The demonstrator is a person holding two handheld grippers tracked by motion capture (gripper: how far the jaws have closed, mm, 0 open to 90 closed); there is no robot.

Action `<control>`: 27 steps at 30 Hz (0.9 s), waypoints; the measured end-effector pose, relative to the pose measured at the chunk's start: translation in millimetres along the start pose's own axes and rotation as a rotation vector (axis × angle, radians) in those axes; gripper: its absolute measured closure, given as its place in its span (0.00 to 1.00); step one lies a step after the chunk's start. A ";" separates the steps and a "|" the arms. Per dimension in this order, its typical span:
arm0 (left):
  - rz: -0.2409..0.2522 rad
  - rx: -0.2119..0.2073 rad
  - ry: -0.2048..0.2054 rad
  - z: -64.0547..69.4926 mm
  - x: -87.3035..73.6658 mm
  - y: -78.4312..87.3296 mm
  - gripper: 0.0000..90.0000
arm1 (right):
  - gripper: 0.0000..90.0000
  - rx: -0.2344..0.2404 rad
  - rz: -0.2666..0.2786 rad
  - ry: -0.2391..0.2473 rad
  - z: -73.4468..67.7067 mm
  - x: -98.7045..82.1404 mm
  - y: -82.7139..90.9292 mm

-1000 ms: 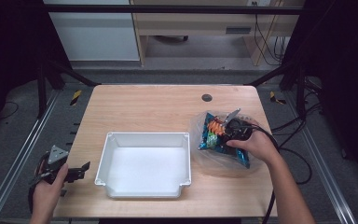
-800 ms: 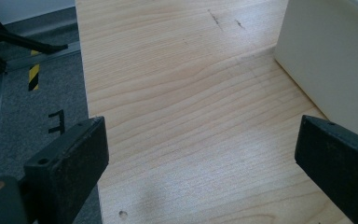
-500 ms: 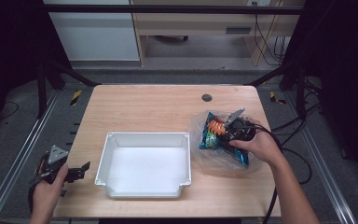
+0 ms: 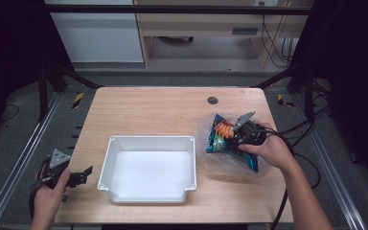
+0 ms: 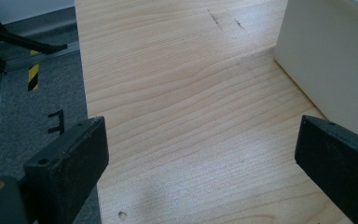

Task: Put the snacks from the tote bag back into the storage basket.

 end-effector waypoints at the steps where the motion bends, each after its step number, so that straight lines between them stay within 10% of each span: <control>1: 0.000 0.000 0.000 0.0 0.0 0.0 0.03 | 0.45 -0.003 0.005 0.001 -0.4 0.3 1.0; 27: 0.004 -0.001 0.007 -0.5 0.4 0.3 0.03 | 0.46 -0.092 0.064 -0.017 8.1 2.6 29.3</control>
Point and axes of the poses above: each handheld gripper's, and its own axes: y roughly backward along the jaws, x roughly out of its top, z roughly to its right, the point moved 4 cm from there along -y, roughly forward along the jaws, and after that the axes turned 12 degrees about y, right-handed, at the moved point
